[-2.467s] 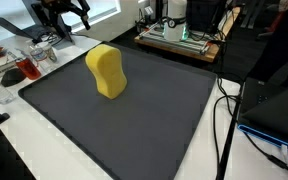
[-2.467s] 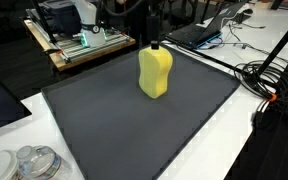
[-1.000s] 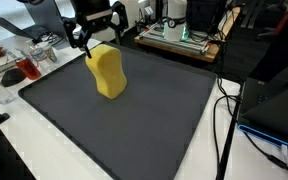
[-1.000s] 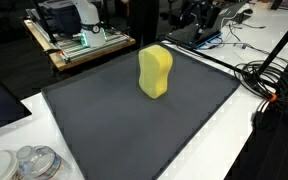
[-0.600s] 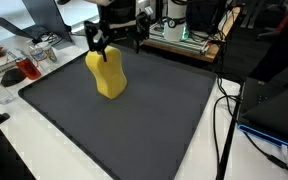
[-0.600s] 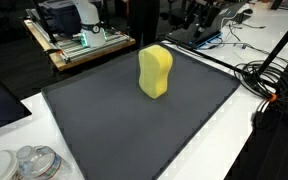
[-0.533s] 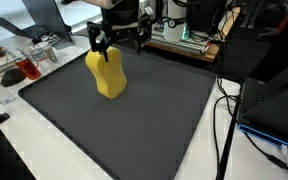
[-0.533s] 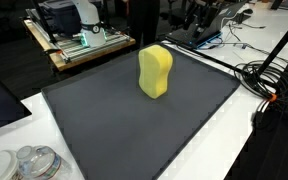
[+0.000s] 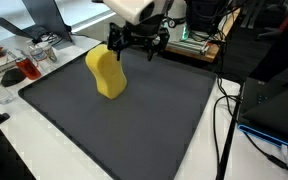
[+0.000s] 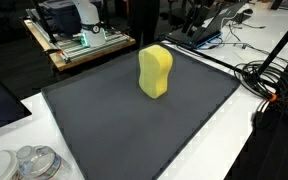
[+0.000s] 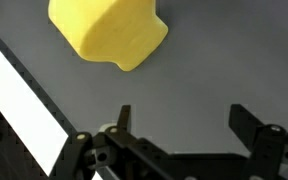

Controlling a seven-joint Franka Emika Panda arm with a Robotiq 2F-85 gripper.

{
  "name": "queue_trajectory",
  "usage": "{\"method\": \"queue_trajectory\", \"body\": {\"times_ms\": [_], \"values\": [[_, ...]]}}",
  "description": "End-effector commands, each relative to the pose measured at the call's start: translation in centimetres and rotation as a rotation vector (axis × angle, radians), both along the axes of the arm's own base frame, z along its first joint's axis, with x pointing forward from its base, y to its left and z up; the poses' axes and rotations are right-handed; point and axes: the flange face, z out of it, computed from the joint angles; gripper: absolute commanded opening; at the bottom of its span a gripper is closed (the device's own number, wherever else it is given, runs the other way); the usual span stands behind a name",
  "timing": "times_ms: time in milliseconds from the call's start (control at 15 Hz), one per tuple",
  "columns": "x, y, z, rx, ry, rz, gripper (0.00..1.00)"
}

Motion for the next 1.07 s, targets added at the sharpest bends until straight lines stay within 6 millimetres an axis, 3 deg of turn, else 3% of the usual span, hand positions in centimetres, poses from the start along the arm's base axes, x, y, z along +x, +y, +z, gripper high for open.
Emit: {"method": "queue_trajectory", "body": {"times_ms": [0,600,1000], "values": [[-3.0,1.1,0.2,-0.084,-0.069,-0.056,1.00],[-8.8,2.0,1.5,-0.176,-0.209,-0.181,1.00],[-12.4,-0.7,3.6,-0.080,-0.253,-0.230,1.00]]}}
